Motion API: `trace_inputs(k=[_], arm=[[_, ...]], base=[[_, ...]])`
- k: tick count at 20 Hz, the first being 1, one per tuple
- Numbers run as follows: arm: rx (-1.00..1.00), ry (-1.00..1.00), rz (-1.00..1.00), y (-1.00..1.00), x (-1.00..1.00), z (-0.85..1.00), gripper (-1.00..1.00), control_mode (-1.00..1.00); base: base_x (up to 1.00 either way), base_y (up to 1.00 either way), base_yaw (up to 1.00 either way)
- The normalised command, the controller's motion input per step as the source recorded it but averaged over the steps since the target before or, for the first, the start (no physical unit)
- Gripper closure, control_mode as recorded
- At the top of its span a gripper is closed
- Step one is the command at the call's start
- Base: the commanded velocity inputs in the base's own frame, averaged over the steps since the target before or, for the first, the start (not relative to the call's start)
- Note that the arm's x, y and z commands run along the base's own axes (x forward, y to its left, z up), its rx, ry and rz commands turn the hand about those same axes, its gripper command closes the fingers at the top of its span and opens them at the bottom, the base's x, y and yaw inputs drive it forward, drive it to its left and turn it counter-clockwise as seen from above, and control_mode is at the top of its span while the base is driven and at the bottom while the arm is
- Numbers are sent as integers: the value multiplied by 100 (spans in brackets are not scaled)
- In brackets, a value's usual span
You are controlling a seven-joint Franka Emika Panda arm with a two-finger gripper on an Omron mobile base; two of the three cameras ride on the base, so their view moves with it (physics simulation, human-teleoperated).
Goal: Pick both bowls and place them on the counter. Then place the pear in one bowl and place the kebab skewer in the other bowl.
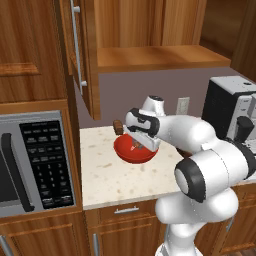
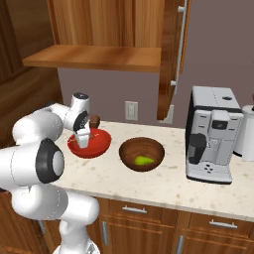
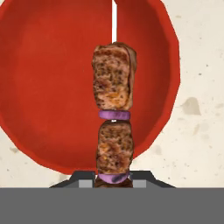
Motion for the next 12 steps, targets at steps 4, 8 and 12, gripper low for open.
trace_inputs(k=[4, 8, 12], arm=[[0, 8, -8, -2, 35, -35, 100, -100], [0, 9, -7, -5, 35, -31, 100, -100], [0, 8, -1, 0, 27, -28, 100, -100]], base=[[0, 0, 0], [0, 0, 0], [0, 0, 0]])
